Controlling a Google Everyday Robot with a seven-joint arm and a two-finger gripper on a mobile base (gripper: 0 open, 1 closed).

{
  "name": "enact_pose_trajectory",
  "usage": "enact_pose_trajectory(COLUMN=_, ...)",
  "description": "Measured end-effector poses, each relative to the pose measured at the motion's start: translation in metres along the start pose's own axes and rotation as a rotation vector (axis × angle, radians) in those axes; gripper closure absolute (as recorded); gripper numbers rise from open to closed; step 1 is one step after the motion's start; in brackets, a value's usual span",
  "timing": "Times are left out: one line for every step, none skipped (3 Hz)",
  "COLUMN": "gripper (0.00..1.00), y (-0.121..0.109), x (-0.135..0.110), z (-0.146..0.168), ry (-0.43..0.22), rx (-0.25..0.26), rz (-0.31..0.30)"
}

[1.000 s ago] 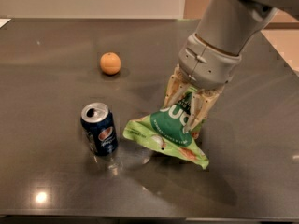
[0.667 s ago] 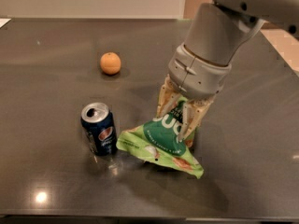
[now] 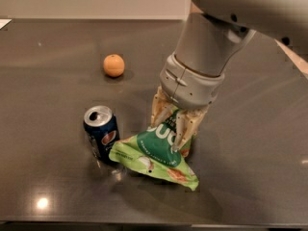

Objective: Move green rice chip bag near pepsi can

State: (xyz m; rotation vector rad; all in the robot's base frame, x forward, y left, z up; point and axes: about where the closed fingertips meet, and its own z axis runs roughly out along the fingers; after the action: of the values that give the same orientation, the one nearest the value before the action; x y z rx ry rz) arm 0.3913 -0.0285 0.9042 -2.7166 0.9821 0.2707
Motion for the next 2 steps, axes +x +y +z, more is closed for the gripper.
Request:
enact_pose_trajectory(gripper=0.81, y=-0.003, x=-0.009, z=0.001, ry=-0.007, rx=0.004, rz=-0.009)
enact_pose_trajectory(gripper=0.59, y=-0.005, x=-0.020, z=0.003, ry=-0.023, rx=0.007, rz=-0.020)
